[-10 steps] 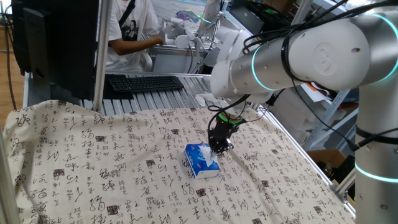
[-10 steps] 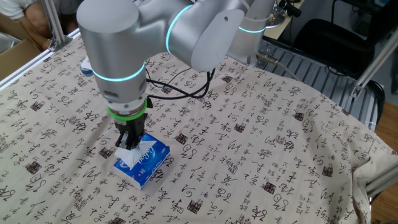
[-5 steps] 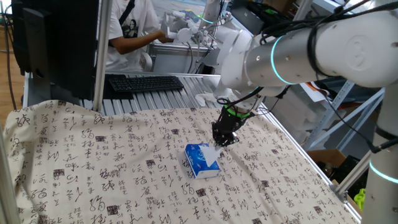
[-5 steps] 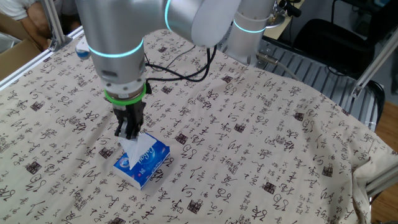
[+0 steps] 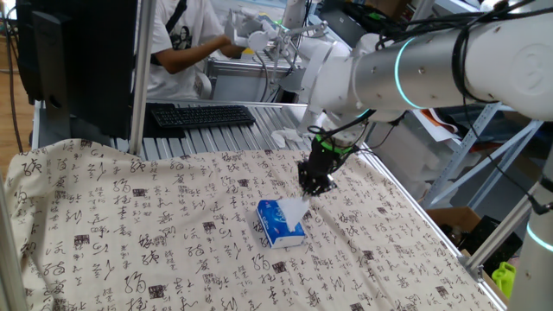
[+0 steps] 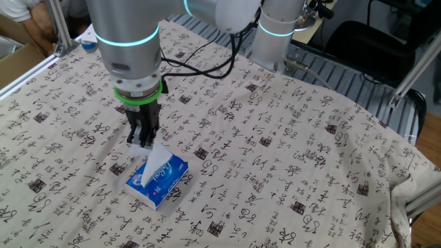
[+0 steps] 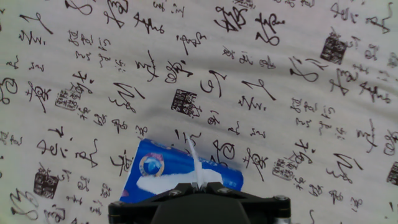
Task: Pull out a napkin
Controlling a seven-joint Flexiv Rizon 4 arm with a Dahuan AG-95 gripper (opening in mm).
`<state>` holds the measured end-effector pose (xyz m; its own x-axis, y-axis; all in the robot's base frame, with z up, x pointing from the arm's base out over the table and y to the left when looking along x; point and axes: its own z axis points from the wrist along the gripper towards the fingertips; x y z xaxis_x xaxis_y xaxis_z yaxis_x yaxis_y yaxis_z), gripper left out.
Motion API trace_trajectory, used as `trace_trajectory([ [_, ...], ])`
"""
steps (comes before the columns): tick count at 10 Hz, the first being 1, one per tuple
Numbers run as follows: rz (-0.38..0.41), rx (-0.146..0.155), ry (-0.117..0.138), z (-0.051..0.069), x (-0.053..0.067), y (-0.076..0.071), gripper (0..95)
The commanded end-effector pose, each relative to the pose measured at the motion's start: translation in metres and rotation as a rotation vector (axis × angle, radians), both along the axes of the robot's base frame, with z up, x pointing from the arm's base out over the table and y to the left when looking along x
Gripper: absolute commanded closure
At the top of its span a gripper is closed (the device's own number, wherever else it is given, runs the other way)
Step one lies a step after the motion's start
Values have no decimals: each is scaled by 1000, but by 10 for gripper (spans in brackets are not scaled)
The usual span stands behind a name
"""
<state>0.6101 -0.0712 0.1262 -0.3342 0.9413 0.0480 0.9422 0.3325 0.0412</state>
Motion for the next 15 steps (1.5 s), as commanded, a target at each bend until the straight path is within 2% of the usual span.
trace_trajectory([
  [1, 16, 24, 1, 13, -2, 2, 950],
  [3, 39, 26, -9, 23, -3, 2, 950],
  [5, 50, 48, -15, 34, -5, 1, 950],
  [9, 70, 69, -28, 52, -10, -2, 950],
  [13, 76, 66, -34, 57, -13, 2, 950],
  [15, 73, 84, -42, 61, -18, 9, 950],
])
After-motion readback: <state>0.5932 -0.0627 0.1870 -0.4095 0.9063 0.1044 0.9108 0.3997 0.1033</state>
